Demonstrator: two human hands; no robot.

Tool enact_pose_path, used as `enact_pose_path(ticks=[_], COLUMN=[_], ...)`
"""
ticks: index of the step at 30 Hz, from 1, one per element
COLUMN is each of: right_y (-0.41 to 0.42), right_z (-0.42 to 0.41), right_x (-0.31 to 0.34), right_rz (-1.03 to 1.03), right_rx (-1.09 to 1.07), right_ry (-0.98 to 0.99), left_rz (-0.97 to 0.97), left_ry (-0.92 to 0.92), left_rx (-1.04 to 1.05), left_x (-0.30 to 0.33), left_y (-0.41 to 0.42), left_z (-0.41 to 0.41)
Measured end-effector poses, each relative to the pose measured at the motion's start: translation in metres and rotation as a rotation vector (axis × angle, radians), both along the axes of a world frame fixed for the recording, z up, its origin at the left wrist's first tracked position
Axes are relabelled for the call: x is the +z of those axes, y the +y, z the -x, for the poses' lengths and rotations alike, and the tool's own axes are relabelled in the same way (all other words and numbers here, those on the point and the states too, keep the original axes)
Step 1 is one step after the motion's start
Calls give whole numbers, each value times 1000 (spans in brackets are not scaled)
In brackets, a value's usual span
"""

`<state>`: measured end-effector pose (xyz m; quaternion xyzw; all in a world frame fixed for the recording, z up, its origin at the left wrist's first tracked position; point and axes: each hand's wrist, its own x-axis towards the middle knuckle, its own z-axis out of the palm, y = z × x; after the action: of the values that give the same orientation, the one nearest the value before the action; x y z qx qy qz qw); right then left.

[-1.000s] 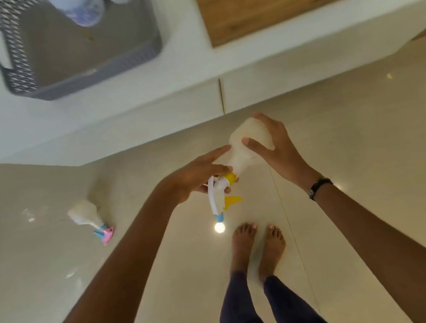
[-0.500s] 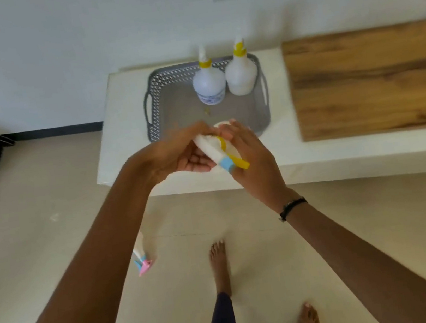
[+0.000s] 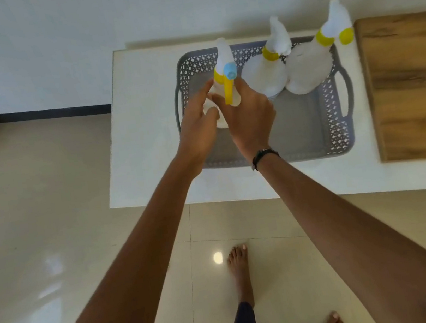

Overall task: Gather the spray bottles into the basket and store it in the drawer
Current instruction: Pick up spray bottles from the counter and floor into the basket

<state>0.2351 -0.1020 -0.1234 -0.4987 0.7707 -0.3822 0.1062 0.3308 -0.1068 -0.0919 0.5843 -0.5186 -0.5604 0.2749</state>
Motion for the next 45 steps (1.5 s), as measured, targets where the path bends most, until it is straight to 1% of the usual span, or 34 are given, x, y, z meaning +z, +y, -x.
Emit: enact_pose_path(ticks=[3,8,10,18,23,26,28,31,33,37,40,42,45], right_y=[-18,-39,-43,-53,-52,-51,-50,-40,-25,22,70,108,165], right_z=[-4,-5,-4,-3,-2,-2,-1,-2,-6,-27,-50,-65,-85], right_x=[-15,-33,-37,-43,-45,-43,-40,-37,-31,-20,-13,-12,-17], right_rz=[-1,32,53,76,89,65,19,-66,-88,22,96,78,-4], right_rx=[-56,-16,-12,-25,-22,-7,6,26,-14,-60,45,134,257], right_ry=[29,-27,-7,51,76,70,30,-95,-146,-198,-263,-259,-261], left_rz=[-15,0,-6,16,40,53,47,74,114,114,133,112,27], left_ry=[5,18,2,30,16,-7,-23,-51,-33,-6,-13,-27,-60], left_rx=[-40,-77,-76,-90,-127,-139,-149,-120,-78,41,113,178,277], left_x=[-20,-41,-45,-54,-63,-62,-56,-43,-34,-25,-24,-25,-32], left_y=[-19,-45,-53,-64,-64,-65,-62,-46,-27,17,61,99,159], left_z=[4,8,8,11,10,8,7,-1,-8,-30,-53,-70,-100])
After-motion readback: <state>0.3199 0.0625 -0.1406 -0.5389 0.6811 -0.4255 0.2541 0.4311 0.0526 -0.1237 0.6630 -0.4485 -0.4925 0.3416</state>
